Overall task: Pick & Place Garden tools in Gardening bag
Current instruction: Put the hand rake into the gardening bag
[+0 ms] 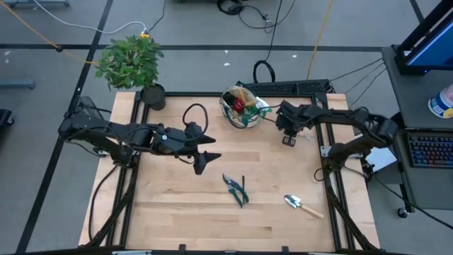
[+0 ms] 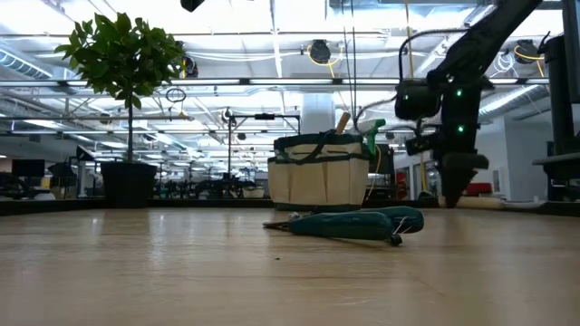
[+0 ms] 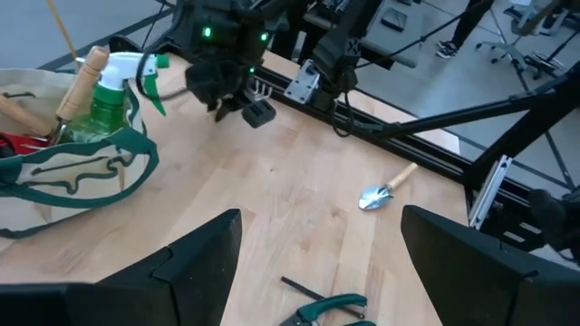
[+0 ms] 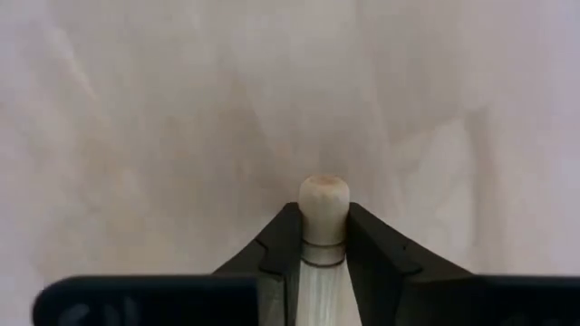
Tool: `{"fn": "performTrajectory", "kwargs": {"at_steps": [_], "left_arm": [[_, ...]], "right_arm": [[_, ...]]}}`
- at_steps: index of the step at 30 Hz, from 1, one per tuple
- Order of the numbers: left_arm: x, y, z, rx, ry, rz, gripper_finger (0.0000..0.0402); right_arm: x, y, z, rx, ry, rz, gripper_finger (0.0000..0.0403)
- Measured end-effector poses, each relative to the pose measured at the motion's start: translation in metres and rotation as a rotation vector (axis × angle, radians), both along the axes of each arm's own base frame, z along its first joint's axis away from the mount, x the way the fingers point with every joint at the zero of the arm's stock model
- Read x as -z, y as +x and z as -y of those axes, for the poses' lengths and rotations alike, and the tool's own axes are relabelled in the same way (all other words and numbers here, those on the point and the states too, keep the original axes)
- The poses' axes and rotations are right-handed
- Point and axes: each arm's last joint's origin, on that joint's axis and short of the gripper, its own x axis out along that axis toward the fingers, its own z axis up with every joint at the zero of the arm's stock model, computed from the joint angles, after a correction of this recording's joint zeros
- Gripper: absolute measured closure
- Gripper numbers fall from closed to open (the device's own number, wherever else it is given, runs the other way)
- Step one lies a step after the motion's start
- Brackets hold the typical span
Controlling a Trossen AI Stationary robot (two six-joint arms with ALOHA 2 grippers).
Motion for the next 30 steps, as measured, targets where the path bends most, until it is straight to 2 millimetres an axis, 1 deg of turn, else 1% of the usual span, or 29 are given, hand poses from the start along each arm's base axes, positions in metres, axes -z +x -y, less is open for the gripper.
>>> {"fn": "performTrajectory", "kwargs": {"at_steps": [6, 9, 13, 16, 18, 21, 24, 26, 28, 30], "left_arm": [[0.0, 0.0, 0.002, 0.008, 0.004, 0.0, 0.0096], [0.0, 0.0, 0.002, 0.008, 0.004, 0.001, 0.0096], [-0.001, 0.0, 0.002, 0.008, 0.003, 0.006, 0.0096], [-0.001, 0.0, 0.002, 0.008, 0.001, 0.016, 0.0096], [-0.003, 0.001, 0.002, 0.011, 0.005, 0.029, 0.0096], [-0.004, 0.002, 0.002, 0.019, 0.019, 0.044, 0.0096], [-0.004, 0.002, 0.002, 0.02, 0.021, 0.045, 0.0096], [-0.004, 0.002, 0.002, 0.02, 0.023, 0.044, 0.0096], [-0.004, 0.002, 0.002, 0.021, 0.022, 0.044, 0.0096], [-0.004, 0.002, 0.002, 0.021, 0.022, 0.044, 0.0096]], "right_arm": [[-0.027, -0.003, -0.017, -0.022, -0.047, 0.084, 0.0345], [-0.043, -0.005, -0.026, -0.017, -0.057, 0.186, 0.0345], [-0.063, -0.008, -0.04, -0.017, 0.007, 0.366, 0.0345], [-0.08, -0.006, -0.048, -0.006, 0.071, 0.563, 0.0345], [-0.094, -0.002, -0.051, -0.005, 0.105, 0.735, 0.0345], [-0.119, 0.007, -0.051, -0.02, 0.111, 1.006, 0.0345], [-0.143, 0.016, -0.047, -0.036, 0.052, 1.261, 0.0345], [-0.158, 0.022, -0.043, -0.041, -0.017, 1.426, 0.0345], [-0.167, 0.028, -0.038, -0.019, -0.109, 1.552, 0.0345], [-0.171, 0.035, -0.032, 0.017, -0.214, 1.649, 0.0345]]}}
